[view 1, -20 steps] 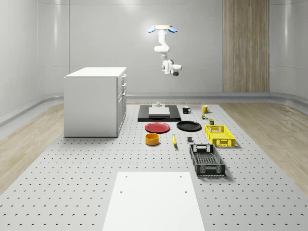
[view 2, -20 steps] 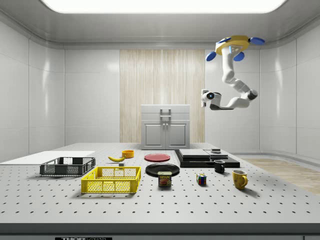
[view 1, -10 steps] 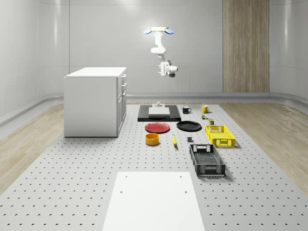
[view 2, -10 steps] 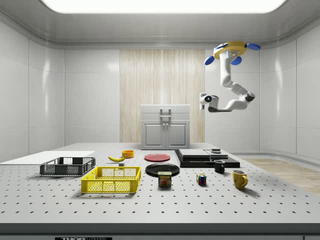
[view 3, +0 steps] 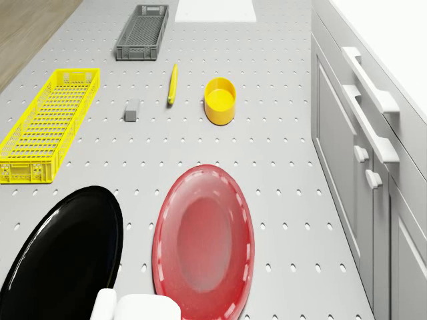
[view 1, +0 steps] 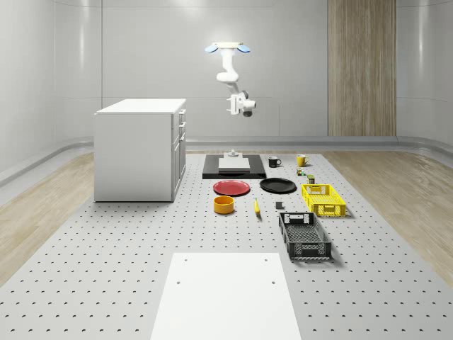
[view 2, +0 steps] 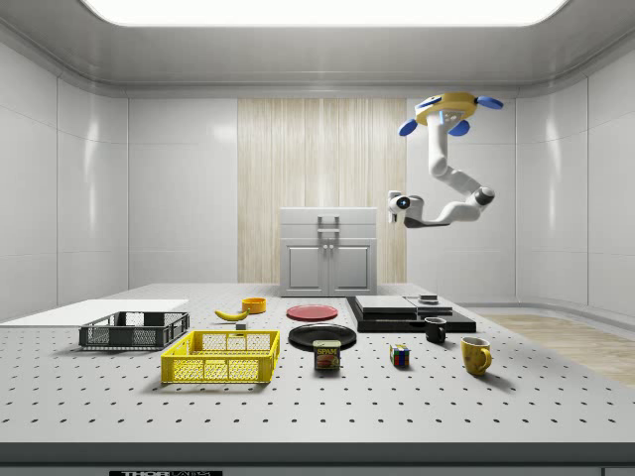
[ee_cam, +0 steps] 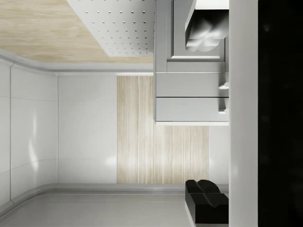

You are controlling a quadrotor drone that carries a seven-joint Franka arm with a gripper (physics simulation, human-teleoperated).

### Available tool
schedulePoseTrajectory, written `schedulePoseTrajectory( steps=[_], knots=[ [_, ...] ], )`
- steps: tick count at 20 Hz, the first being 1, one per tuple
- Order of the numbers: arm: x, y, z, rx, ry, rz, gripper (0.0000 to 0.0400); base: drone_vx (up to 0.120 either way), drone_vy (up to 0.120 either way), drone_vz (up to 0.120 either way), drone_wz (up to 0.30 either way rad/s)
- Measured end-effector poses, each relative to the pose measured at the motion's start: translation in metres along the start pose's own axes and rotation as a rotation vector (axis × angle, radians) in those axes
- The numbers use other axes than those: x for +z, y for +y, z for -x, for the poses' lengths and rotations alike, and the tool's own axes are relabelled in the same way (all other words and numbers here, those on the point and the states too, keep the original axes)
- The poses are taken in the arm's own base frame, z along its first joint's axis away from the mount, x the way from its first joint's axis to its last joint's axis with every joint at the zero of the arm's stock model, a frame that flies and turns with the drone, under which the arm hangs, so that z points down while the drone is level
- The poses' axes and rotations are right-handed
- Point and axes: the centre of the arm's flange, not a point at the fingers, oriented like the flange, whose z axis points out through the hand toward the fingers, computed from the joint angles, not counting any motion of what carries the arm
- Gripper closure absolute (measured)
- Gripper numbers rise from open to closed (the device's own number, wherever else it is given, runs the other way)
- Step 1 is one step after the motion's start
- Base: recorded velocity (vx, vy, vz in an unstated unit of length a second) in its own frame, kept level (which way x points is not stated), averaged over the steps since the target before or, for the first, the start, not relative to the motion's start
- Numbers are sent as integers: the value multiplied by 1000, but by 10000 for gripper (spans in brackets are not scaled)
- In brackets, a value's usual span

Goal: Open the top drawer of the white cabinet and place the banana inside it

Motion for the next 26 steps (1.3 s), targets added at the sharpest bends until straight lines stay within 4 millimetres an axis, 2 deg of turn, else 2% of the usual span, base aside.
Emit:
schedulePoseTrajectory(
  steps=[15, 26],
  knots=[
    [0, 0, 0, 0, 0, -1, 0, 120, -117, 0, 0],
    [0, 0, 0, 0, 0, -1, 0, 120, 0, 0, 0]
  ],
)
